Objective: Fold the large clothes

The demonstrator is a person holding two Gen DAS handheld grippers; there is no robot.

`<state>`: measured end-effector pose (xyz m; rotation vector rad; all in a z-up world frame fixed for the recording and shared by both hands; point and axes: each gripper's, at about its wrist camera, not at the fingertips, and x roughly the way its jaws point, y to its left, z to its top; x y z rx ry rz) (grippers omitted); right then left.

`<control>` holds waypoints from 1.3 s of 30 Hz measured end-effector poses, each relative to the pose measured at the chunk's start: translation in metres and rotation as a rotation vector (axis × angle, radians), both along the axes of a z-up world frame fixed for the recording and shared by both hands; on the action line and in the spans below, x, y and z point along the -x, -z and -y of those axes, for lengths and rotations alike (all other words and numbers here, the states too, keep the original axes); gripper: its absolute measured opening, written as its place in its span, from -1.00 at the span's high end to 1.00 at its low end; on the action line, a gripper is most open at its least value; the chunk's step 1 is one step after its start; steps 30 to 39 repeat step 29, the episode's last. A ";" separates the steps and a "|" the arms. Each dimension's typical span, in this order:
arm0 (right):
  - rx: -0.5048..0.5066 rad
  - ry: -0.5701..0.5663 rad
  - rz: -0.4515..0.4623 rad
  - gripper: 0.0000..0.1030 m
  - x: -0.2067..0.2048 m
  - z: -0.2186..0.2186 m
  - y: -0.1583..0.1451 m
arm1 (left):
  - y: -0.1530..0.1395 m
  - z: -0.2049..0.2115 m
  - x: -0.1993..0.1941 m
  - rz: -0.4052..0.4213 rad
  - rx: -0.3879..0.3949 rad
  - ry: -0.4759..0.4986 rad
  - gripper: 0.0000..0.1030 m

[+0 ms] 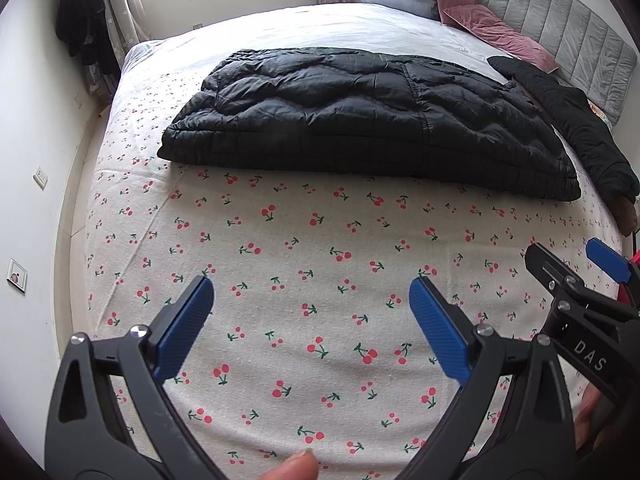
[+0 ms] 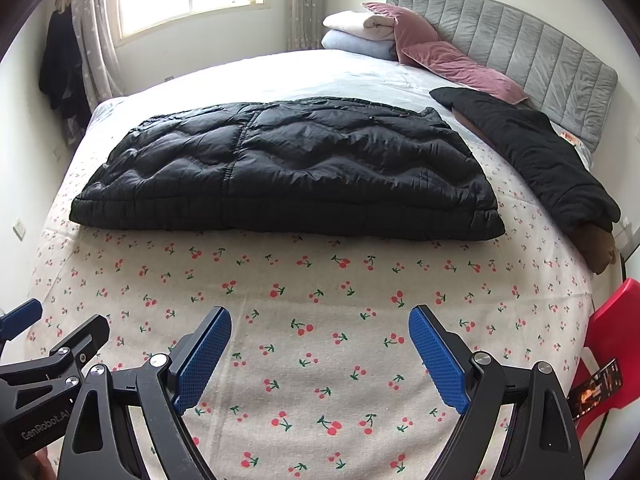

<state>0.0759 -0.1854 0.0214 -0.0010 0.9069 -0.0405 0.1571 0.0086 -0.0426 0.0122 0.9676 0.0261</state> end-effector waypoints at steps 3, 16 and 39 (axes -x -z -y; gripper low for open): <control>0.002 -0.002 -0.002 -0.78 0.000 -0.001 0.000 | 0.000 0.000 0.000 0.000 -0.001 0.001 -0.90; -0.001 -0.004 -0.007 -0.78 -0.001 -0.001 0.002 | 0.000 -0.001 0.001 -0.003 -0.001 -0.002 -0.90; -0.007 -0.004 -0.017 -0.78 -0.002 -0.002 0.005 | 0.006 0.002 -0.001 -0.014 -0.007 0.015 -0.90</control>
